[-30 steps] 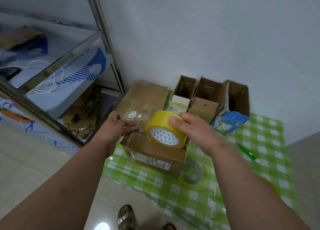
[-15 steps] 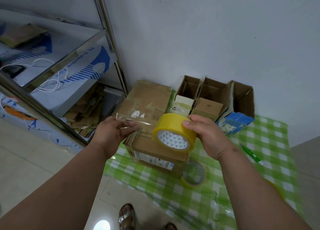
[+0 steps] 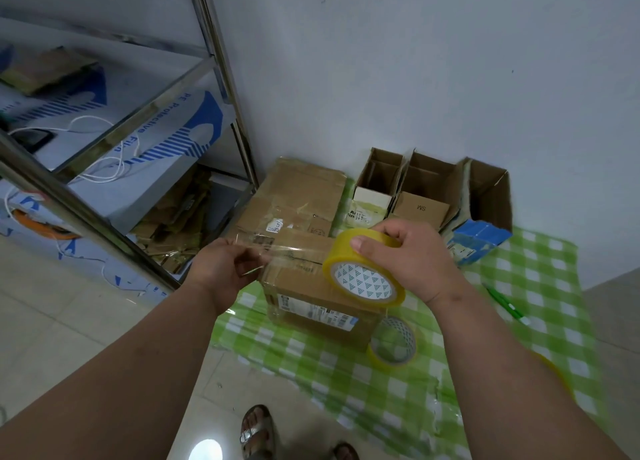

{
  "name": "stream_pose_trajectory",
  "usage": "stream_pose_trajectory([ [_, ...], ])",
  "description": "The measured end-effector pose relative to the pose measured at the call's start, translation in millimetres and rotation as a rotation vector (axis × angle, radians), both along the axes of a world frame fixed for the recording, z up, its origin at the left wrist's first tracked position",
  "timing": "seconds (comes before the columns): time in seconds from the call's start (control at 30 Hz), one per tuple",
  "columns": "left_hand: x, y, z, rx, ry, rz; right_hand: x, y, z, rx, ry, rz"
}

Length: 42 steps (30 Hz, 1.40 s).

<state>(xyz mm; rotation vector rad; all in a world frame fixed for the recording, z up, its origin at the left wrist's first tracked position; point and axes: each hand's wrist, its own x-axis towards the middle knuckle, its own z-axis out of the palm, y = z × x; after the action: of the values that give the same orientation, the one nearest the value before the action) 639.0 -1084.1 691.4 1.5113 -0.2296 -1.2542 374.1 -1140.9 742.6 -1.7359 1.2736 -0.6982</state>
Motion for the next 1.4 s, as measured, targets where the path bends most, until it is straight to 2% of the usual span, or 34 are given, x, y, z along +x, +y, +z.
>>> stream_pose_trajectory([
  [0.17,2,-2,-12,0.097,-0.097,-0.040,1,0,0,0.014,0.016,-0.008],
  [0.53,-5,-18,-18,0.203,-0.154,-0.063,-6,5,-2,0.066,-0.063,-0.034],
  [0.77,-10,-20,-18,0.260,-0.508,-0.185,-5,7,-6,0.108,-0.097,-0.036],
  [1.03,-12,-14,-23,0.290,-0.668,-0.295,-4,7,-11,0.171,-0.192,0.007],
  [1.13,-21,-11,-17,0.263,-0.960,-0.335,-5,6,-12,0.177,-0.195,0.003],
  [1.2,-34,-4,-11,0.086,-1.173,-0.310,-4,5,-12,0.183,-0.186,-0.002],
  [1.27,-49,0,-9,-0.113,-1.301,-0.466,-3,4,-13,0.194,-0.193,0.003],
  [1.3,-55,0,-10,-0.129,-1.343,-0.615,-2,3,-13,0.192,-0.196,0.003],
  [1.37,-58,1,-15,-0.032,-1.373,-0.885,-4,3,-13,0.184,-0.181,0.001],
  [1.4,-55,1,-17,0.007,-1.371,-0.956,-5,3,-14,0.187,-0.171,-0.001],
])
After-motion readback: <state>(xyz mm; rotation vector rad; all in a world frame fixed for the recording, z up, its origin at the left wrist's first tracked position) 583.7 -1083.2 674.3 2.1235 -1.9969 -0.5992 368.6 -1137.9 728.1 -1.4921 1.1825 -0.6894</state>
